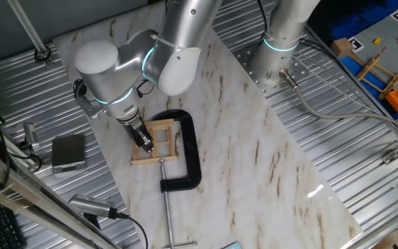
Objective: Open a sliding window
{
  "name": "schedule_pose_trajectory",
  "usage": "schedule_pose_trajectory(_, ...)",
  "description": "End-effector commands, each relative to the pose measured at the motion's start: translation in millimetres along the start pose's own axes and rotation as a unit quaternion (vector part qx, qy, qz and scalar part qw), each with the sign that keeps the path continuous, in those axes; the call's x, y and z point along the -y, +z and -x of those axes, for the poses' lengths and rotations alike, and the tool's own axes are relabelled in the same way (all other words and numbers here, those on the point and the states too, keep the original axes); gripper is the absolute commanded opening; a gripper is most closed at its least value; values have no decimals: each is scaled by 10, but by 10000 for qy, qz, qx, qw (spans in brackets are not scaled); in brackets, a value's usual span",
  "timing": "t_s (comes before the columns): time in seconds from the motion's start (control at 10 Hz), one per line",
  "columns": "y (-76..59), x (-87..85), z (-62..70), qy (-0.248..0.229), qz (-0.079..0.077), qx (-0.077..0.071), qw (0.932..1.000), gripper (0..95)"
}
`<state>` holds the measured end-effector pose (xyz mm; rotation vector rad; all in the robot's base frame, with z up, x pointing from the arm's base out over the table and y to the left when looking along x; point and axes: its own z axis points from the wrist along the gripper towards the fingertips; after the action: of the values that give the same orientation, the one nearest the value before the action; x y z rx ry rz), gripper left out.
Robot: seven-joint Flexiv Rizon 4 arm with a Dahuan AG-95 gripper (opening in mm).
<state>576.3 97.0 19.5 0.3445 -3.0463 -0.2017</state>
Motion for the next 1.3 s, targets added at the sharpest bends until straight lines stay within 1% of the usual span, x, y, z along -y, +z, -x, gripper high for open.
schedule_pose_trajectory(0.1,4,0,5,-6,-8,-7,10000,380)
schedule_pose_trajectory(1.3,1,-10,13,-133,20,-8,9999,380)
